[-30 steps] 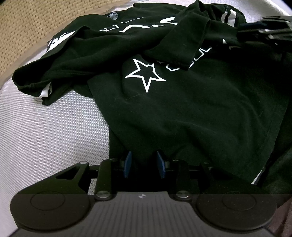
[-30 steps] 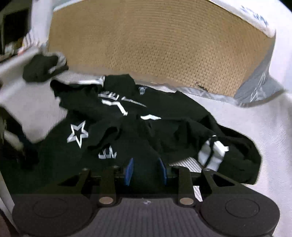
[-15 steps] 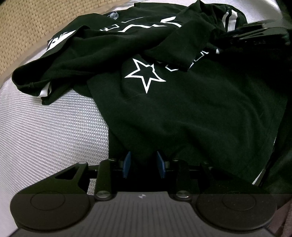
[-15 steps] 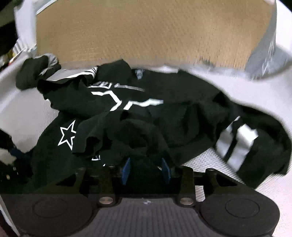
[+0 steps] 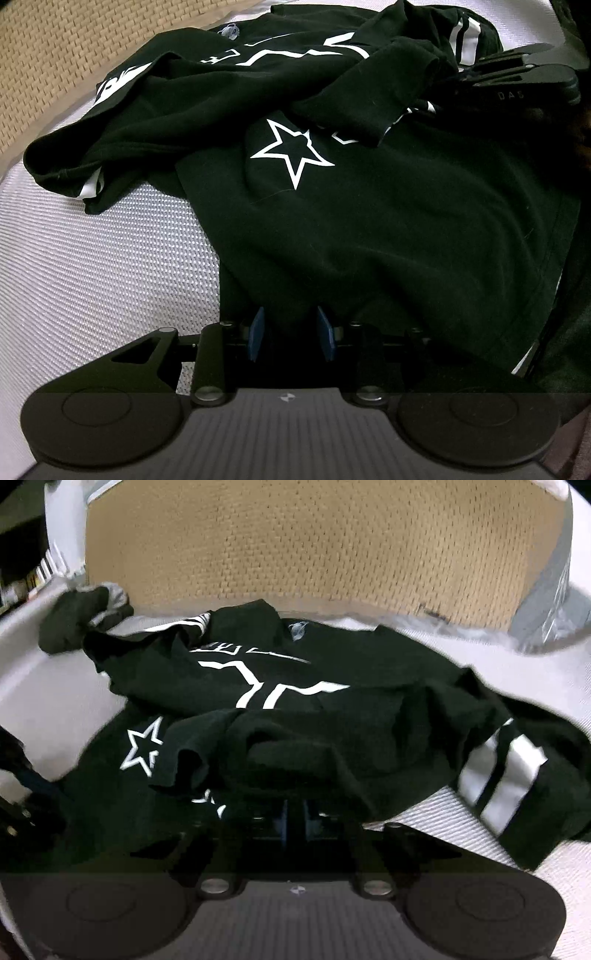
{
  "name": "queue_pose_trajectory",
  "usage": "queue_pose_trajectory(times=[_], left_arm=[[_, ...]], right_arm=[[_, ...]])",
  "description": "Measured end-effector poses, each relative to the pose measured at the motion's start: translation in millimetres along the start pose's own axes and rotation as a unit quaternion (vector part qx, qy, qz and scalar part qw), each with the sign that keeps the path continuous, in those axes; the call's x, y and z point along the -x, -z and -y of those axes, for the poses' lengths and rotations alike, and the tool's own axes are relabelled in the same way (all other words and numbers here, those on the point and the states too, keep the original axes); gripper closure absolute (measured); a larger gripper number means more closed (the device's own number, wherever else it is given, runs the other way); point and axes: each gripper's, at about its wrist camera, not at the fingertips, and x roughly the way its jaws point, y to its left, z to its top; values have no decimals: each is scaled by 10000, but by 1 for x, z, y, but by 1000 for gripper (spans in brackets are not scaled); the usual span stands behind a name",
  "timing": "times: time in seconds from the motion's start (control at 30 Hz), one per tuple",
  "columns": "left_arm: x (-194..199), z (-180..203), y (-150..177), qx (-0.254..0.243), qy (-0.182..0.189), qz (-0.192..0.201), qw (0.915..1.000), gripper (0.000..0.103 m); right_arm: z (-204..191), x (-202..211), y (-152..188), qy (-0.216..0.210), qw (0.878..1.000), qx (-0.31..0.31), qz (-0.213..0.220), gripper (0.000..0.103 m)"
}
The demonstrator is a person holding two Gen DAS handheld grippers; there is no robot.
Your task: Fold clothes
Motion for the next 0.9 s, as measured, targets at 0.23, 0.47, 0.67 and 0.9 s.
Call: queue_pose_trajectory(times=[0.23,0.47,0.67,0.9], left_arm=[[1,-1,3,-24,22,40,10000,68],[1,-2,3,-64,12,47,10000,68],[1,-5,2,-91,37,37,9999,68],[6,-1,-11,-195,-49,-200,9996,59]], right_arm=[[24,28,1,211,9969,-694,304,98],[32,40,3,510,9943,-866,348,98],[27,45,9,502,9948,-813,347,98],[25,34,10,406,9950,-889,186,96]])
